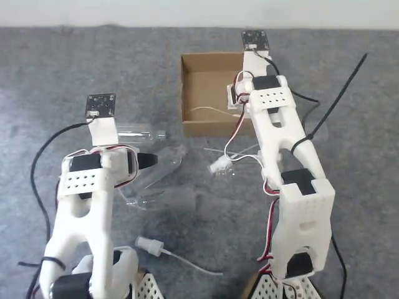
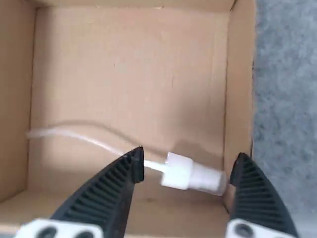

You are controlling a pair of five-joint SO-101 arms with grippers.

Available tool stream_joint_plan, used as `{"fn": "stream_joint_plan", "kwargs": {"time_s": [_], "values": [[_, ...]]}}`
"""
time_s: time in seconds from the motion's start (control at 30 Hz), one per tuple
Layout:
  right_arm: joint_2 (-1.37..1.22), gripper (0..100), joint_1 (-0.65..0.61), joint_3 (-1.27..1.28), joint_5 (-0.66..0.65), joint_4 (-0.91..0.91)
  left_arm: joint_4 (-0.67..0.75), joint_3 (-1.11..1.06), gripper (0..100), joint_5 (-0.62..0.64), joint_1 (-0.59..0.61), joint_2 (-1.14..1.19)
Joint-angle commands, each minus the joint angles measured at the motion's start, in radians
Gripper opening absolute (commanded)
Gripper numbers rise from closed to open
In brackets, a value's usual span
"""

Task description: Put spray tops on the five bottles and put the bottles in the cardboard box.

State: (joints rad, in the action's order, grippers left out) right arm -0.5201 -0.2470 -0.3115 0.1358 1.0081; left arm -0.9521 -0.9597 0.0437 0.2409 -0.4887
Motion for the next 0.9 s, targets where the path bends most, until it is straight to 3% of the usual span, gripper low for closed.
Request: {"fn": "stream_joint_plan", "kwargs": {"time_s": [0.0, 0.33, 0.53, 0.87], "values": [[-0.030, 28.1, -0.015, -0.035, 0.029, -0.084, 0.020, 0.008, 36, 0.006, 0.008, -0.029], [-0.242, 22.1, -0.008, -0.083, 0.028, -0.156, 0.018, 0.008, 36, 0.003, 0.008, -0.029], [-0.378, 2.3, -0.002, -0.318, 0.028, -0.012, 0.017, 0.008, 36, 0.003, 0.008, -0.029], [-0.421, 0.7, -0.007, -0.603, 0.021, 0.231, 0.017, 0.008, 36, 0.003, 0.008, -0.028]]}}
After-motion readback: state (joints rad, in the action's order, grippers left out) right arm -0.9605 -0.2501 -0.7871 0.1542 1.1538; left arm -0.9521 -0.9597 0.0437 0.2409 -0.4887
